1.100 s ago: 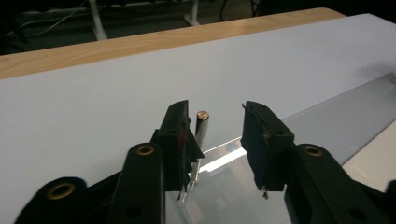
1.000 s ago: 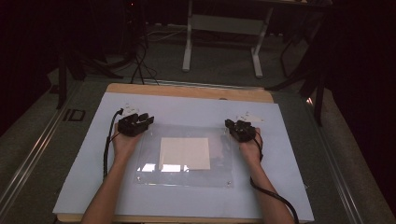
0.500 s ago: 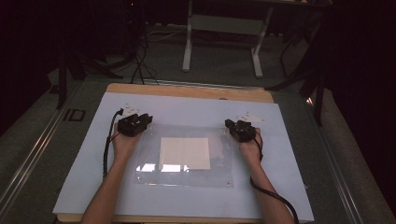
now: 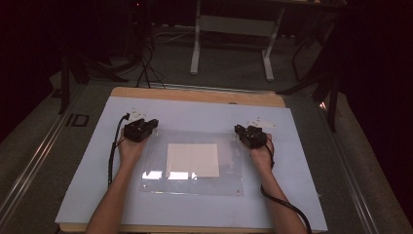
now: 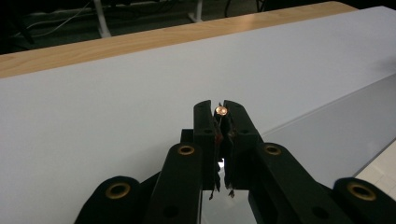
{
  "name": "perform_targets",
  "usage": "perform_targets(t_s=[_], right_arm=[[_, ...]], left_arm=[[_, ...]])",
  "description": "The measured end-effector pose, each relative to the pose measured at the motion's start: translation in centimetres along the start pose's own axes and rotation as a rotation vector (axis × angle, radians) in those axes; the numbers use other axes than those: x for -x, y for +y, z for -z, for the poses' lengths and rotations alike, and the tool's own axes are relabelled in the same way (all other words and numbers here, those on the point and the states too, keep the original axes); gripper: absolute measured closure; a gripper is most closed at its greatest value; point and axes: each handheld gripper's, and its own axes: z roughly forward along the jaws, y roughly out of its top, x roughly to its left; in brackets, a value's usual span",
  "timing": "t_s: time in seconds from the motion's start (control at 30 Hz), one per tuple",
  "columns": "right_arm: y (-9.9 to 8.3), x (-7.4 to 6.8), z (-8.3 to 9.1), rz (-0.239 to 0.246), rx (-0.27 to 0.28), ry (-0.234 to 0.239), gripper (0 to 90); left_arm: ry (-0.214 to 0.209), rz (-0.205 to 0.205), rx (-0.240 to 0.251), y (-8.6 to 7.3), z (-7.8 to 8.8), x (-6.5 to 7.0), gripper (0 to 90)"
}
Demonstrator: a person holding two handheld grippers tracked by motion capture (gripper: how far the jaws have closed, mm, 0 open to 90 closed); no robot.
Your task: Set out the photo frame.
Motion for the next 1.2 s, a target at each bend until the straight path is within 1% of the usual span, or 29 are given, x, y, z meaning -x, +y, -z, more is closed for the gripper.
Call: perform_targets(t_s=[0.1,0.3,0.43,0.53,0.6,0.63,0.67,0.7,0.73,0.77,0.83,0.9,1.0,1.07,1.2], right_arm=[[0.0,-0.1,0.0,0.009,-0.005,-0.005,85.0],[0.1,0.0,-0.1,-0.011,-0.012,0.001,85.4],[0.2,0.2,-0.1,-0.037,-0.017,0.017,85.1],[0.3,0.4,-0.2,-0.065,-0.025,0.03,84.7],[0.4,0.5,-0.2,-0.076,-0.033,0.034,84.5],[0.4,0.6,-0.3,-0.085,-0.036,0.036,84.3],[0.5,0.7,-0.3,-0.105,-0.041,0.047,83.8],[0.6,0.8,-0.4,-0.115,-0.045,0.058,83.6],[0.7,1.1,-0.4,-0.134,-0.052,0.071,83.4],[0.7,1.1,-0.4,-0.14,-0.057,0.075,83.4],[0.9,1.2,-0.6,-0.154,-0.071,0.074,83.5],[1.1,1.4,-0.8,-0.178,-0.081,0.076,83.4],[1.3,1.8,-1.1,-0.209,-0.09,0.089,83.5],[1.4,2.0,-1.3,-0.219,-0.09,0.094,83.7],[1.6,2.3,-1.6,-0.235,-0.096,0.099,84.1]], left_arm=[[-0.002,0.006,-0.001,0.0,0.0,-0.1,85.2],[-0.012,0.024,-0.009,0.1,-0.1,-0.2,85.1],[-0.022,0.035,-0.023,0.3,-0.1,-0.3,84.8],[-0.027,0.046,-0.029,0.3,-0.1,-0.5,84.6],[-0.03,0.059,-0.032,0.4,-0.2,-0.5,84.4],[-0.038,0.078,-0.03,0.4,-0.2,-0.6,84.3],[-0.044,0.096,-0.028,0.3,-0.2,-0.7,83.7],[-0.049,0.105,-0.027,0.3,-0.3,-0.8,83.4],[-0.047,0.106,-0.027,0.3,-0.3,-0.8,83.4],[-0.043,0.113,-0.034,0.4,-0.4,-0.8,83.5],[-0.045,0.131,-0.046,0.7,-0.6,-0.9,83.6],[-0.047,0.143,-0.057,0.8,-0.8,-1.1,83.6],[-0.065,0.168,-0.065,1.0,-1.2,-1.5,83.6],[-0.069,0.184,-0.071,1.2,-1.4,-1.6,83.8],[-0.061,0.214,-0.078,1.4,-1.9,-1.7,83.9]])
